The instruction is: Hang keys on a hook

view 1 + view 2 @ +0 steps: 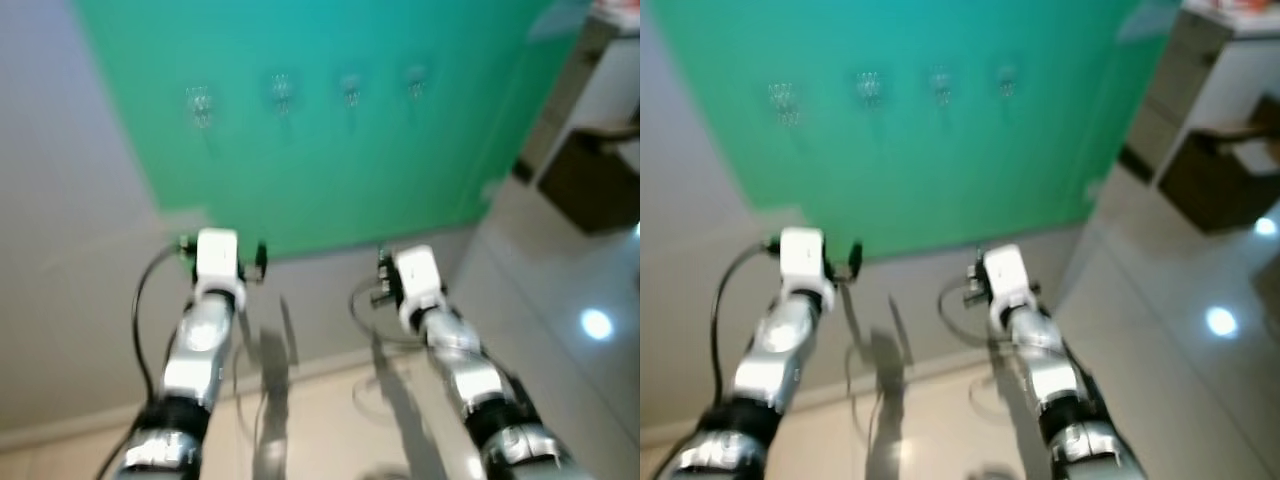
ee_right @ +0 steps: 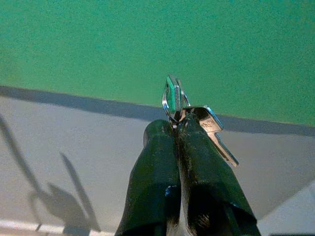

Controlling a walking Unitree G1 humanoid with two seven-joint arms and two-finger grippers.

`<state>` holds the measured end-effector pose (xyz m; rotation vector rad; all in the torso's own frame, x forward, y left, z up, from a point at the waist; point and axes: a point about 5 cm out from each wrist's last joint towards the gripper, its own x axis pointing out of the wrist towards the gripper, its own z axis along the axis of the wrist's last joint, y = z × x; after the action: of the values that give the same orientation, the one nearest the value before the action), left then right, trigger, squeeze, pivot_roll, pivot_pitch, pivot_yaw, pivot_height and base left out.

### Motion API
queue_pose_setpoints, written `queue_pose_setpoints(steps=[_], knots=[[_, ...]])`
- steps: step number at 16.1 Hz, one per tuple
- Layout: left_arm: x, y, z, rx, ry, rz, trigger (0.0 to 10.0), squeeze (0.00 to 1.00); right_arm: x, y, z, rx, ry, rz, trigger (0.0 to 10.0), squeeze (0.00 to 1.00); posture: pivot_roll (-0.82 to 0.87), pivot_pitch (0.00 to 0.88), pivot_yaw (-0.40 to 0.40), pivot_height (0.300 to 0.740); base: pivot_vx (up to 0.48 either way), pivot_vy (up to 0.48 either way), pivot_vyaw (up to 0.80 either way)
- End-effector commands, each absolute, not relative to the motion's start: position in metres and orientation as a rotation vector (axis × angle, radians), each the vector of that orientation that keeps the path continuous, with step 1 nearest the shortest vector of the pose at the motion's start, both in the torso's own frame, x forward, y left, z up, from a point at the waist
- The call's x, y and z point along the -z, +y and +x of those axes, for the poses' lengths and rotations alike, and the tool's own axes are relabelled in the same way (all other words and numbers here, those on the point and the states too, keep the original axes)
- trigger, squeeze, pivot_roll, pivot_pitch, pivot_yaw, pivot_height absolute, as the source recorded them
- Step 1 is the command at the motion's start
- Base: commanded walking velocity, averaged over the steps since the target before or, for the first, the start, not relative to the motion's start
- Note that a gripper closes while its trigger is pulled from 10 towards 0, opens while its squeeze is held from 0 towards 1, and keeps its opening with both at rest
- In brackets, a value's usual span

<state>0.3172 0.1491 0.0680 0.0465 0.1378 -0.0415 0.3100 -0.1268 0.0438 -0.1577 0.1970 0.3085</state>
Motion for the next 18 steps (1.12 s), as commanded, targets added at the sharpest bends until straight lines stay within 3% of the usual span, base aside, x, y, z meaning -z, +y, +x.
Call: queue_pose_setpoints(steps=[1, 2, 4, 6, 8, 10, 13, 18], knots=[[-0.071, 0.151, 0.32, 0.035, 0.134, 0.056, 10.0, 0.0, -0.049, -0.126, 0.313, -0.315, 0.177, -0.169, 0.0, 0.0, -0.05, 0.0, 0.005, 0.74, 0.0, 0.0, 0.0], [-0.071, 0.151, 0.32, 0.035, 0.132, 0.052, 10.0, 0.0, -0.055, -0.119, 0.315, -0.362, 0.148, -0.188, 0.0, 0.0, -0.04, 0.0, 0.002, 0.74, 0.0, 0.0, 0.0], [-0.072, 0.15, 0.32, 0.039, 0.127, 0.041, 10.0, 0.0, -0.089, -0.076, 0.311, -0.732, 0.02, -0.226, 0.0, 0.0, -0.04, 0.0, 0.003, 0.74, 0.0, 0.0, 0.0], [-0.072, 0.147, 0.32, 0.042, 0.128, 0.034, 10.0, 0.0, -0.124, -0.05, 0.303, -1.004, -0.084, -0.224, 0.0, 0.0, -0.05, 0.0, 0.004, 0.74, 0.0, 0.0, 0.0], [-0.072, 0.145, 0.32, 0.045, 0.126, 0.03, 10.0, 0.0, -0.151, -0.037, 0.309, -1.052, -0.166, -0.189, 0.0, 0.0, -0.04, 0.0, -0.002, 0.74, 0.0, 0.0, 0.0], [-0.073, 0.143, 0.321, 0.043, 0.123, 0.029, 10.0, 0.0, -0.185, -0.025, 0.33, -0.981, -0.232, -0.071, 0.0, 0.0, -0.03, 0.0, -0.012, 0.74, 0.0, 0.0, 0.0], [-0.074, 0.148, 0.32, 0.019, 0.113, 0.028, 10.0, 0.0, -0.188, -0.03, 0.346, -0.869, -0.2, -0.039, 0.0, 0.0, -0.01, 0.0, -0.028, 0.74, 0.0, 0.0, 0.0], [-0.073, 0.146, 0.319, 0.013, 0.109, 0.021, 10.0, 0.0, -0.213, -0.02, 0.359, -0.897, -0.24, -0.052, 0.0, 0.0, -0.01, 0.0, -0.037, 0.74, 0.0, 0.0, 0.0]])
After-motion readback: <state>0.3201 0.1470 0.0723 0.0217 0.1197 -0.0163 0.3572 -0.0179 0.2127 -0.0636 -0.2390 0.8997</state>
